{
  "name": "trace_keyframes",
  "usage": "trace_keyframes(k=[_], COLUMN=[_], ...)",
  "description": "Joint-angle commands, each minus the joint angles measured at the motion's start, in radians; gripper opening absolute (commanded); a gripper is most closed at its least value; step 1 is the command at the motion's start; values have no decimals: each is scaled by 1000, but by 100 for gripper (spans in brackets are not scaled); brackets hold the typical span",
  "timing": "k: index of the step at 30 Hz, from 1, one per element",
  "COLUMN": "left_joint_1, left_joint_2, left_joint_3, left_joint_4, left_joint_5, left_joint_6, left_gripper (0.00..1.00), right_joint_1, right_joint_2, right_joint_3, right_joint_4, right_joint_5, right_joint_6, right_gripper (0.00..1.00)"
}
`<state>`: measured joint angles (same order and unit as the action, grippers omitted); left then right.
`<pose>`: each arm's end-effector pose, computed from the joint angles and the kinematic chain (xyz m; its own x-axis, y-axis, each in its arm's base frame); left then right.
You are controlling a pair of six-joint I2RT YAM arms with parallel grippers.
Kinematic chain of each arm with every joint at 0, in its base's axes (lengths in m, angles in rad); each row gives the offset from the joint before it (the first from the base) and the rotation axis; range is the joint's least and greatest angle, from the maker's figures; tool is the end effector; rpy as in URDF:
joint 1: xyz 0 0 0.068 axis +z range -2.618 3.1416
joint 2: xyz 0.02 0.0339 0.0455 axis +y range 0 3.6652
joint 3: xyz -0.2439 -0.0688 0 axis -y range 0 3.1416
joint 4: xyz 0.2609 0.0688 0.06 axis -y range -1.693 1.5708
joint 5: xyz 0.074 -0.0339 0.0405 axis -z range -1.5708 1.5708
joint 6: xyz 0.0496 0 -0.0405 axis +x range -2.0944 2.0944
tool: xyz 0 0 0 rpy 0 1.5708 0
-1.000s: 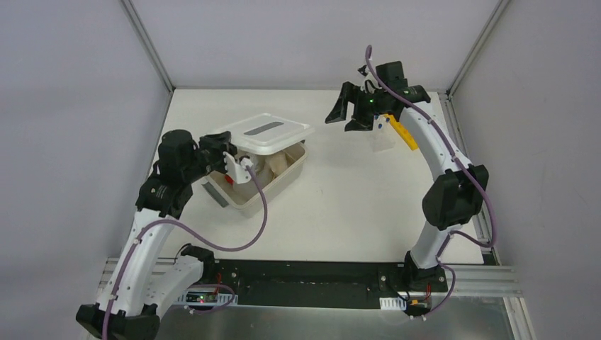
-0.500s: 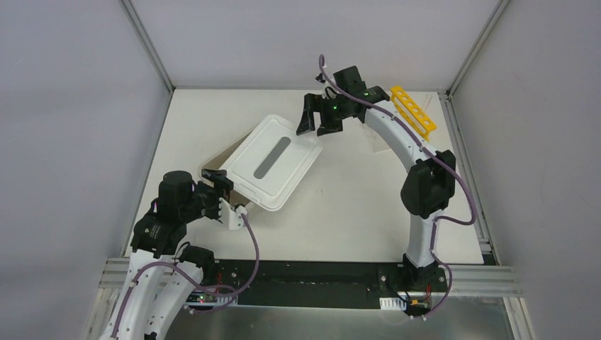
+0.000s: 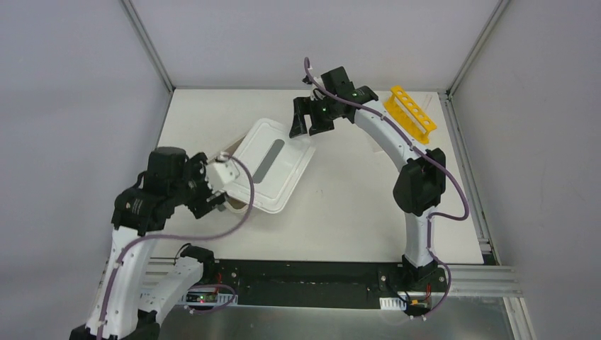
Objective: Organize the chemistry lab equipment
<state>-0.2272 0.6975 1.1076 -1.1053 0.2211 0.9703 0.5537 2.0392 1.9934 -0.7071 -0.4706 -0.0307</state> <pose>0.1363 -0.0427 0.3508 -0.0359 0.8345 -0.5498 0.7318 0.3967 0.5542 0.3962 0.2714 0.2983 -0.5583 -0.3773 -0.7389 -0.7676 0.5728 0.2875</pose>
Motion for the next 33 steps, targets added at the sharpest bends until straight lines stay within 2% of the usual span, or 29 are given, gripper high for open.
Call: trace_keyframes(k=[1, 3, 5, 7, 9, 14, 17, 20, 25, 27, 33], left_joint_1=[47, 183, 324, 403, 418, 441, 479, 480, 480, 479, 465], left_joint_2=[186, 202, 229, 272, 309, 401, 448, 474, 535, 576, 656], left_joint_3=[164, 180, 180, 176, 166, 143, 116, 64, 10, 8, -3], left_joint_4=[-90, -68, -65, -84, -74, 30, 71, 122, 228, 259, 367], left_joint_5=[-117, -14, 52, 115, 139, 58, 151, 217, 206, 219, 382], left_joint_6=[-673, -790, -840, -862, -898, -967, -1018, -1037, -1032, -1035, -1083], left_gripper=[78, 80, 81, 86, 90, 91, 90, 86, 80, 73, 52], right_joint_1=[33, 33, 32, 25, 9, 1, 3, 6, 11, 10, 6], right_joint_2=[-49, -67, -76, -82, -86, -80, -82, -92, -106, -106, -130], right_joint_3=[3, -13, -16, -15, -6, 3, -29, -70, -110, -106, -127], right_joint_4=[-49, -53, -68, -76, -78, -106, -117, -120, -132, -156, -194], right_joint_5=[16, 19, 16, 7, -36, -104, -130, -167, -195, -198, -190], right_joint_6=[28, 29, 29, 27, 28, 28, 29, 29, 28, 14, -11], right_gripper=[85, 85, 84, 85, 85, 73, 70, 70, 68, 68, 66])
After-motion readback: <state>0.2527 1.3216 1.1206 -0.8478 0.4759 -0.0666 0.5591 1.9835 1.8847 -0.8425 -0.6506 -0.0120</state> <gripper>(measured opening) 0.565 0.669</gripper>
